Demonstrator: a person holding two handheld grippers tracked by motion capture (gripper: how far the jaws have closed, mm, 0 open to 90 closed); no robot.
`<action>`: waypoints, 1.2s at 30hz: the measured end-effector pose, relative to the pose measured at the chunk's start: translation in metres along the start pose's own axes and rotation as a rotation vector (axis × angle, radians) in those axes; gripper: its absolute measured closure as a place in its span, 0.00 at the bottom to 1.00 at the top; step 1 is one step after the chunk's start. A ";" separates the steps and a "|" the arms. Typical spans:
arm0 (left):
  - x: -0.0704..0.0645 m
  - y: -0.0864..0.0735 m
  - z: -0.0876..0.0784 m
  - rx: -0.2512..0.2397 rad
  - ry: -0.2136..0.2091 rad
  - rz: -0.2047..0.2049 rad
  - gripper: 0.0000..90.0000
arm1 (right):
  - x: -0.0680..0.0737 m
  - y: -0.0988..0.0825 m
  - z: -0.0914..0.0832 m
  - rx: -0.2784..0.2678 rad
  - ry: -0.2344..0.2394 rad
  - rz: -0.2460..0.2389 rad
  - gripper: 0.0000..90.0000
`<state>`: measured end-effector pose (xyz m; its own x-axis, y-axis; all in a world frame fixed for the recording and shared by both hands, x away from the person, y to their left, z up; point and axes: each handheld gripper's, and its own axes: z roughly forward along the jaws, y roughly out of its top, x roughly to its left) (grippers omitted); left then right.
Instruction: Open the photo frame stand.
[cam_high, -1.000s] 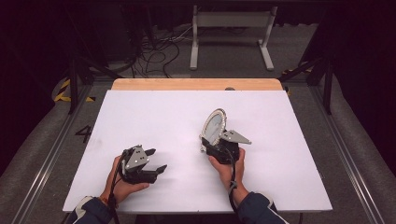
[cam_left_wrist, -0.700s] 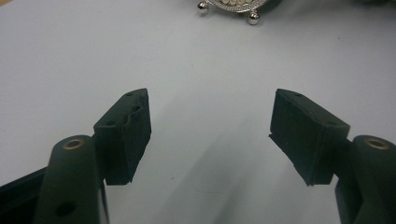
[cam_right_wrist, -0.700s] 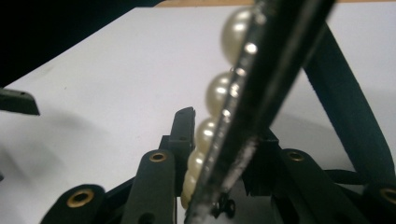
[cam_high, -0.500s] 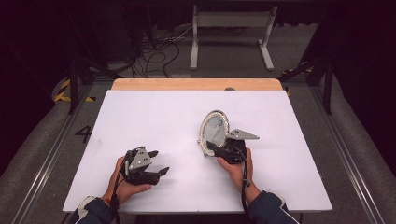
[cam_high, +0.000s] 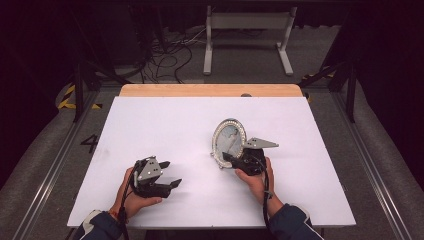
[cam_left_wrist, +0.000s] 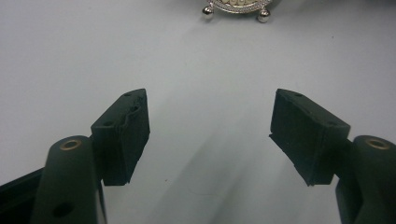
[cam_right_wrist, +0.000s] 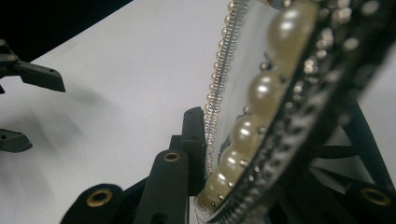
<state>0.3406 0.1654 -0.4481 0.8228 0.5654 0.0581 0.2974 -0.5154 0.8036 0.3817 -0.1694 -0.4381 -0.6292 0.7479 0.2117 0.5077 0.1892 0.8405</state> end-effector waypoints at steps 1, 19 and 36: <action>0.001 0.001 0.000 -0.002 -0.001 0.003 0.32 | 0.000 0.000 -0.001 -0.001 -0.012 0.000 0.82; 0.005 0.011 0.007 -0.010 -0.008 0.012 0.32 | 0.009 -0.009 0.010 -0.065 -0.078 -0.006 0.76; 0.014 0.036 0.027 -0.038 -0.049 0.005 0.31 | -0.010 -0.005 0.000 0.032 0.056 0.011 0.90</action>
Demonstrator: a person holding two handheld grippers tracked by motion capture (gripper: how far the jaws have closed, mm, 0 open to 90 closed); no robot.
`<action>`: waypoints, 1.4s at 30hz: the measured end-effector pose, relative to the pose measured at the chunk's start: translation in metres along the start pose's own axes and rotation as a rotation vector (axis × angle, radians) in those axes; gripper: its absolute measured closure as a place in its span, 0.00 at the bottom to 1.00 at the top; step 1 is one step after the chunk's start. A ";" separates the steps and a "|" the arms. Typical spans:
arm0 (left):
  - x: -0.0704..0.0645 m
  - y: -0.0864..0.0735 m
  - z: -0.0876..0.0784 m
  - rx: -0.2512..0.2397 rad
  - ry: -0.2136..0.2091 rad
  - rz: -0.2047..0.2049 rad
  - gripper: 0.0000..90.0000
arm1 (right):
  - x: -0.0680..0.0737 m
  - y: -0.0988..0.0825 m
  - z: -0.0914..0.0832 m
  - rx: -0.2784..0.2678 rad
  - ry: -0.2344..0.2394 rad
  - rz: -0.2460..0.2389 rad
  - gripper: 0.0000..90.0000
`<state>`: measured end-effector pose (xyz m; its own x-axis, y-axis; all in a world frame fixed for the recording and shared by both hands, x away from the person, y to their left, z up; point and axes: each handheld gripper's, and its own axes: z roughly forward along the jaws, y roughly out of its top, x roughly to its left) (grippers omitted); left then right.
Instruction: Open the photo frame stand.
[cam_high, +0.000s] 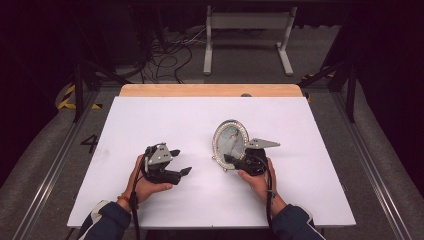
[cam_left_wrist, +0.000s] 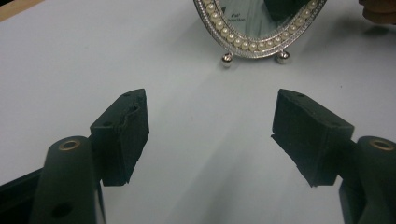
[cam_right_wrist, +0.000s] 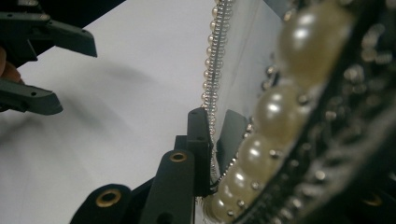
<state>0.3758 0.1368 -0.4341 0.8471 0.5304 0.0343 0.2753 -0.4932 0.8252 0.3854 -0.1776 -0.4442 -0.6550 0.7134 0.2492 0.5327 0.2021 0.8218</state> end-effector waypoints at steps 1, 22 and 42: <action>0.001 0.002 0.002 -0.003 -0.003 0.002 0.31 | 0.000 0.000 -0.001 0.005 -0.006 -0.002 0.86; 0.018 0.049 0.065 -0.061 -0.092 -0.042 0.30 | 0.018 -0.004 -0.063 -0.117 -0.182 -0.146 0.73; 0.018 0.057 0.092 -0.045 -0.158 -0.016 0.49 | 0.026 -0.004 -0.065 -0.155 -0.195 -0.132 0.92</action>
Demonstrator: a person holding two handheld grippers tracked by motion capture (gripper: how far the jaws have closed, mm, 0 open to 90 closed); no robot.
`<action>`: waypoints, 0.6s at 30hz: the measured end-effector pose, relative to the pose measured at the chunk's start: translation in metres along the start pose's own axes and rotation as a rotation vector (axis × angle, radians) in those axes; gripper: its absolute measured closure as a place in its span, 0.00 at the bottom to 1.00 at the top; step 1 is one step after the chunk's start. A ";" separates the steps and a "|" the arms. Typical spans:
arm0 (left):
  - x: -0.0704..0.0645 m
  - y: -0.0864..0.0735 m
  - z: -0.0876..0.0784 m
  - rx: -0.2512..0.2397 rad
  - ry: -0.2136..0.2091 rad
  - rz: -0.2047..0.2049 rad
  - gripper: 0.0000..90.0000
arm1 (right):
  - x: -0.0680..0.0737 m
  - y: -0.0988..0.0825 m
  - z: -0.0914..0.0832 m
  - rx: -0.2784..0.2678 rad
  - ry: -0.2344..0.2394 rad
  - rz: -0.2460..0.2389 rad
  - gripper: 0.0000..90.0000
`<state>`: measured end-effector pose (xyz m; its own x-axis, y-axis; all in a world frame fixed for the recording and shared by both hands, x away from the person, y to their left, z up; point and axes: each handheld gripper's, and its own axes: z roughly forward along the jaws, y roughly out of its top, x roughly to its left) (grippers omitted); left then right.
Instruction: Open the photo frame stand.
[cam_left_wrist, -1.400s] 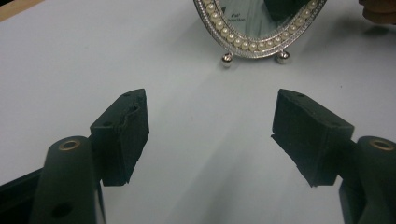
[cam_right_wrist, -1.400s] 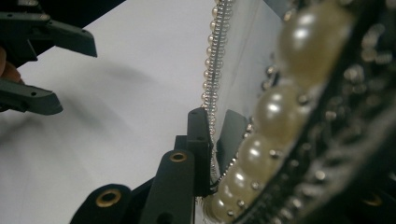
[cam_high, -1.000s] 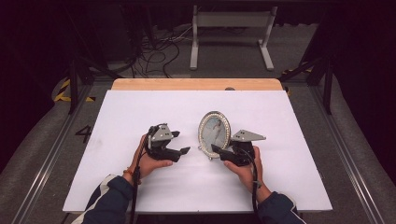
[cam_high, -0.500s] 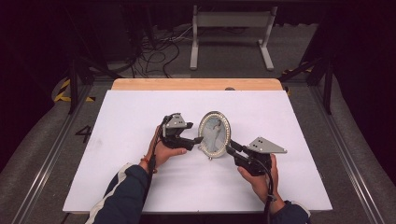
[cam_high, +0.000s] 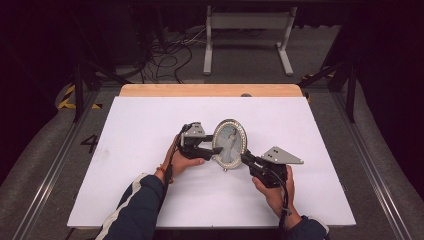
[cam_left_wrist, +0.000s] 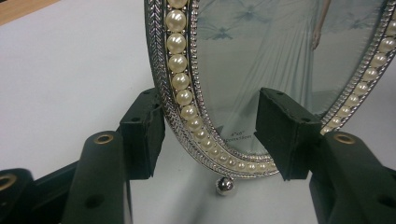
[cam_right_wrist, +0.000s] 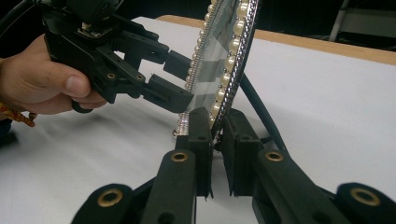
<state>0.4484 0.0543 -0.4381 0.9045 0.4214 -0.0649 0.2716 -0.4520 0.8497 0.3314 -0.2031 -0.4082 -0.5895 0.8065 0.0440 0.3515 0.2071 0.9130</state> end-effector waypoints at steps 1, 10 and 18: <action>0.001 0.000 0.000 0.001 -0.001 0.000 0.50 | 0.000 0.000 0.000 0.000 0.001 0.001 0.92; 0.007 0.008 0.000 -0.035 -0.052 -0.016 0.47 | -0.001 0.000 0.001 -0.003 0.006 -0.001 0.92; 0.006 0.010 0.000 -0.028 -0.055 -0.020 0.45 | -0.002 0.001 0.000 -0.002 0.009 0.001 0.92</action>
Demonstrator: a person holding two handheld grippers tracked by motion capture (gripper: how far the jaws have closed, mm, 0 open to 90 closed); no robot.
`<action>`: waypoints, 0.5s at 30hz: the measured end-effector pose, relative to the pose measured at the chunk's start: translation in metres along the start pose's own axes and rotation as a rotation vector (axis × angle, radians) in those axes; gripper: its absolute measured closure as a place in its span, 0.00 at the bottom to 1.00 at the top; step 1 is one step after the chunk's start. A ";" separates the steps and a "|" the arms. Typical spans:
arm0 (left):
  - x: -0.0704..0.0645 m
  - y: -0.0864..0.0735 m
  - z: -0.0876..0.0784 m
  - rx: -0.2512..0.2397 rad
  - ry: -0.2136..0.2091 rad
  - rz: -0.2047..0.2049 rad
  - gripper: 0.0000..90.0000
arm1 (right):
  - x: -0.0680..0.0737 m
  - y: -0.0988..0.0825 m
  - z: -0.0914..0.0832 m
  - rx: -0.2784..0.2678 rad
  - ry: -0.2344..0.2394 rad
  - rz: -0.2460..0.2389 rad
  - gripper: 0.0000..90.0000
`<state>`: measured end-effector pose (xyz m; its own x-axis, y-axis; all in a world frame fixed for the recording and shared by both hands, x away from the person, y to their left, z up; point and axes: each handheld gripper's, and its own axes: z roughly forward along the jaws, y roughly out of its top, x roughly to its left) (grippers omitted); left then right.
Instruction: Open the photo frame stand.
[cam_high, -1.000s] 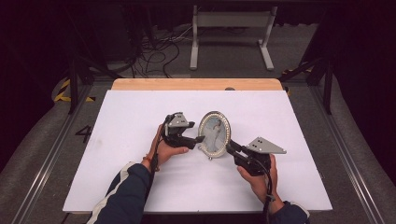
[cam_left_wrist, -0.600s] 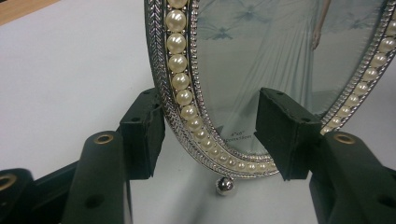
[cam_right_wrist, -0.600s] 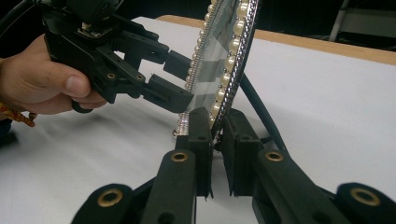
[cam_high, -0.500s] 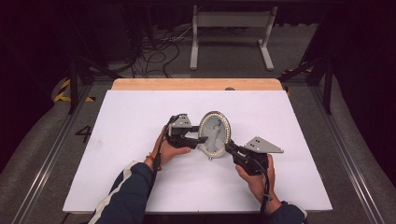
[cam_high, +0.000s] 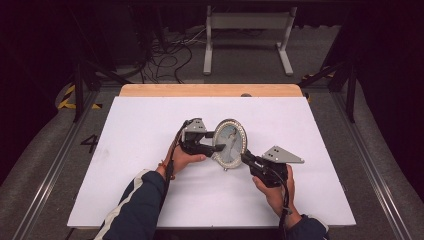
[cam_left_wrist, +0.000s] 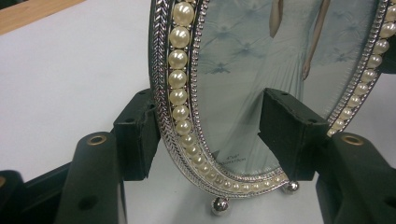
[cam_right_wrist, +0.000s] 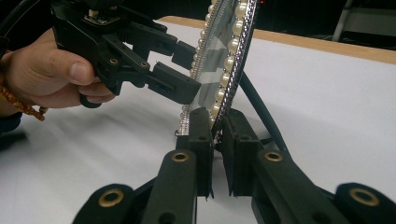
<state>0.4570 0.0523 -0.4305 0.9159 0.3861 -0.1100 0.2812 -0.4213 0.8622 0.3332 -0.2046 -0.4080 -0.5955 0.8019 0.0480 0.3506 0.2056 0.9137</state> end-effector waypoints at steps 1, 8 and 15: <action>0.000 0.000 -0.001 0.001 0.000 -0.008 0.46 | 0.000 0.000 0.000 0.000 0.001 0.002 0.92; 0.003 -0.001 -0.004 0.006 -0.002 -0.004 0.54 | -0.003 0.000 0.001 0.003 0.002 0.016 0.92; 0.002 -0.001 -0.007 0.022 0.016 0.000 0.59 | -0.006 0.001 0.002 0.005 0.001 0.024 0.91</action>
<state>0.4564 0.0596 -0.4282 0.9111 0.3994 -0.1018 0.2875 -0.4390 0.8512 0.3380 -0.2082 -0.4084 -0.5879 0.8058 0.0706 0.3686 0.1892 0.9101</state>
